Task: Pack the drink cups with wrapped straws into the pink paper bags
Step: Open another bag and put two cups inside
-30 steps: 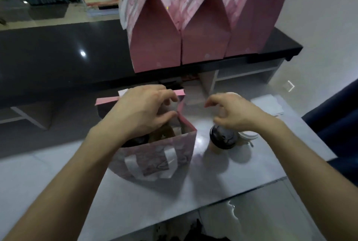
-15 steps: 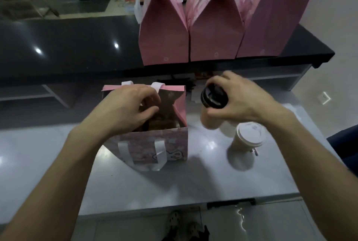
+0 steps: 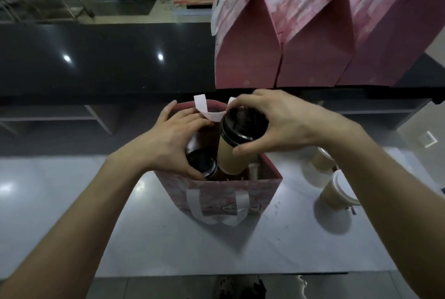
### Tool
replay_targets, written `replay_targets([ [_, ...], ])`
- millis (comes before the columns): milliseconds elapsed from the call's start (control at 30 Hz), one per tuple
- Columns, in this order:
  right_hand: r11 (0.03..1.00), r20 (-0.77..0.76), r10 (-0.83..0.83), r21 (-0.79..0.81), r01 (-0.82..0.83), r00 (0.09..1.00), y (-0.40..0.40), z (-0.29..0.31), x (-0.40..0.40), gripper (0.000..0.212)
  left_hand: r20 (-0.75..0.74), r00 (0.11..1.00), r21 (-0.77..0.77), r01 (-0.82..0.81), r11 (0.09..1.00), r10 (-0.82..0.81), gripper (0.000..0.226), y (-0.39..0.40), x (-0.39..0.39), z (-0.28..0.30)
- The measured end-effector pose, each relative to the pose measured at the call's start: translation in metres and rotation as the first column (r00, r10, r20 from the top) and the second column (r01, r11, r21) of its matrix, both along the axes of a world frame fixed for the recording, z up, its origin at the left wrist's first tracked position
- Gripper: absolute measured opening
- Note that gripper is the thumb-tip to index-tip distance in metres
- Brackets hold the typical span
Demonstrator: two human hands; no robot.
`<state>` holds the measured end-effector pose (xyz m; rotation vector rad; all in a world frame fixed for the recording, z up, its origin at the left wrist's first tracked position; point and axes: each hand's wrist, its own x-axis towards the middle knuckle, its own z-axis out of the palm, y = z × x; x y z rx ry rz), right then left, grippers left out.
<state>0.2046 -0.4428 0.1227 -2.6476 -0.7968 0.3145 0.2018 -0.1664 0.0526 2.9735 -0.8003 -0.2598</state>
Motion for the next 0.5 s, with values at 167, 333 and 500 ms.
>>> replay_targets([
  [167,0.965,-0.006,0.041,-0.259,-0.042,0.999,0.03,-0.041,0.018,0.095,0.002,0.999,-0.054,0.042,0.998,-0.042,0.156,0.006,0.002,-0.018],
  [333,0.935,0.044,0.07,-0.351,-0.051,0.997,0.05,-0.064,0.033,0.094,-0.009,0.998,-0.069,0.069,0.995,-0.07,0.166,0.0,0.0,-0.026],
  [500,0.919,0.075,0.094,-0.389,-0.057,0.993,0.053,-0.065,0.04,0.116,-0.032,0.997,-0.083,0.06,0.995,-0.063,0.169,-0.003,-0.001,-0.025],
])
